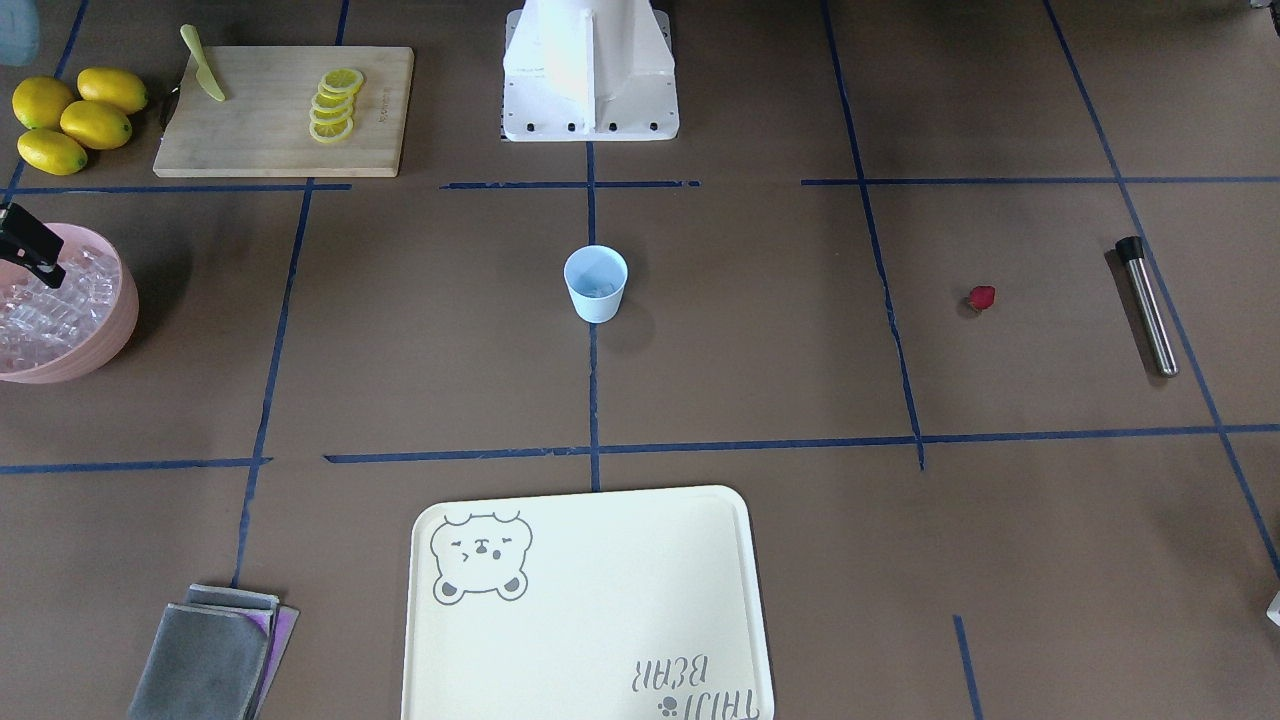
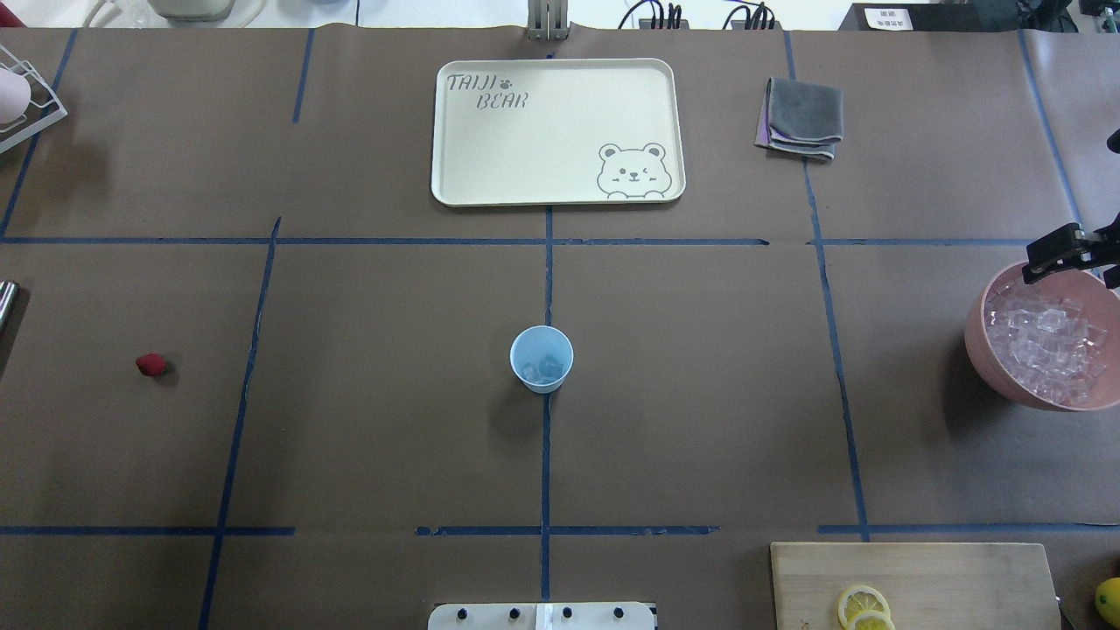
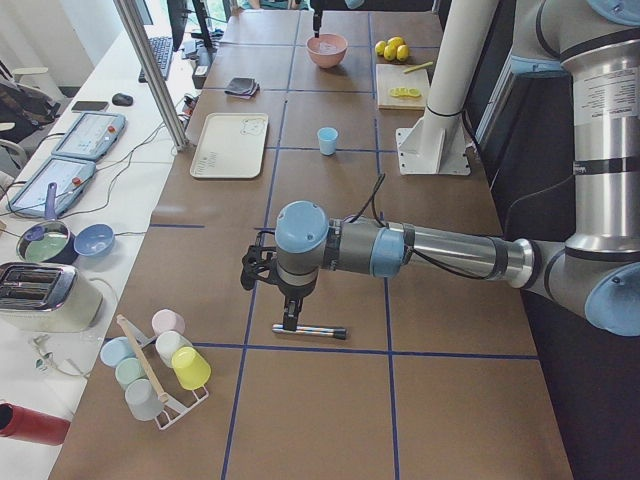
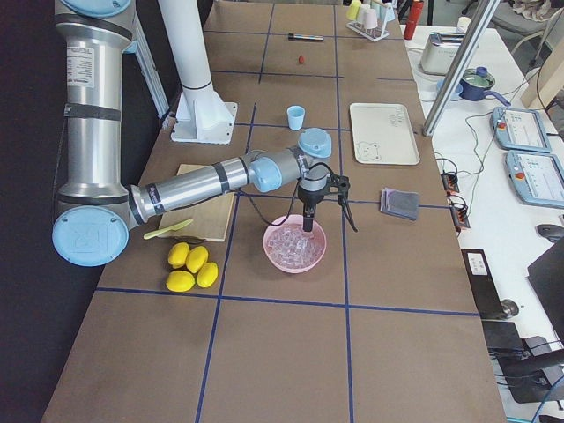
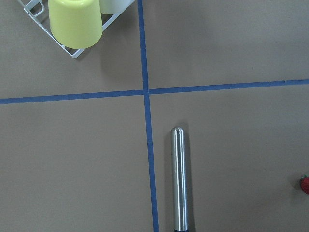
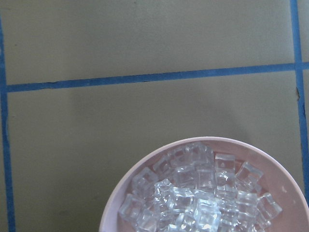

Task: Mash ice and strawberries in cup
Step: 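Lower the right gripper into the bowl and grasp an ice cube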

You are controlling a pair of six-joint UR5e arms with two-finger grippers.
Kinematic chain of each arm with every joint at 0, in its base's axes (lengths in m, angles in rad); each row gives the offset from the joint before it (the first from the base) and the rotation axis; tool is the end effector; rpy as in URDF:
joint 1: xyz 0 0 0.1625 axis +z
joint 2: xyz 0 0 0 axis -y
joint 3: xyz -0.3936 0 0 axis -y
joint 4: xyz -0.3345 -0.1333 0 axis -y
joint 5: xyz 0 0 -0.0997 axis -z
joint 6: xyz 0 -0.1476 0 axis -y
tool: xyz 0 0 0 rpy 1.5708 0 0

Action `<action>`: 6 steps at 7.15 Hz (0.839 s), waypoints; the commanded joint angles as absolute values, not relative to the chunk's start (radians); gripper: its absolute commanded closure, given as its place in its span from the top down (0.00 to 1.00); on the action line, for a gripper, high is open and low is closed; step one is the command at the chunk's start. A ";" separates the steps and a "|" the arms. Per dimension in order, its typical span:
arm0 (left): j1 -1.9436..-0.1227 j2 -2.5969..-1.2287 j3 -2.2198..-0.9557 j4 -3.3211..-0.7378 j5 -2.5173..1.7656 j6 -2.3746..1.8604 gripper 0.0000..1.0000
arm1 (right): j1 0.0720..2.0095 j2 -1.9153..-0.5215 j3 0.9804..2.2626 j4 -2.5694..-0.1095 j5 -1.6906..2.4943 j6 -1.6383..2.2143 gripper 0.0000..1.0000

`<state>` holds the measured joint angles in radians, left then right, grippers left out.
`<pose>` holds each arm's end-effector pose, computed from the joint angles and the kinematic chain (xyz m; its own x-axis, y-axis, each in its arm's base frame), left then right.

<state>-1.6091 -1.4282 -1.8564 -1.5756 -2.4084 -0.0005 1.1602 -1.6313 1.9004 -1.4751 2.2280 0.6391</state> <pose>-0.0385 -0.3871 0.5875 0.6729 0.0832 -0.7350 0.0382 0.9884 0.1469 -0.1335 -0.4147 0.5400 0.7352 0.0969 0.6709 -0.0818 0.9952 -0.0541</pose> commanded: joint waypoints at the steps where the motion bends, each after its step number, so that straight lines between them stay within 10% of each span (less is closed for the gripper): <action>1: -1.609 -1.427 -1.861 -1.575 -2.408 -0.002 1.00 | 1.161 -1.632 1.842 -1.442 2.243 0.641 0.99; 6: -1.609 -1.424 -1.868 -1.574 -2.408 -0.002 1.00 | 1.160 -1.632 1.714 -1.321 2.241 0.635 0.98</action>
<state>-1.6091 -1.4246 -1.8639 -1.5750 -2.4084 -0.0015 1.1598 -1.6314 1.7495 -1.3553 2.2412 0.6363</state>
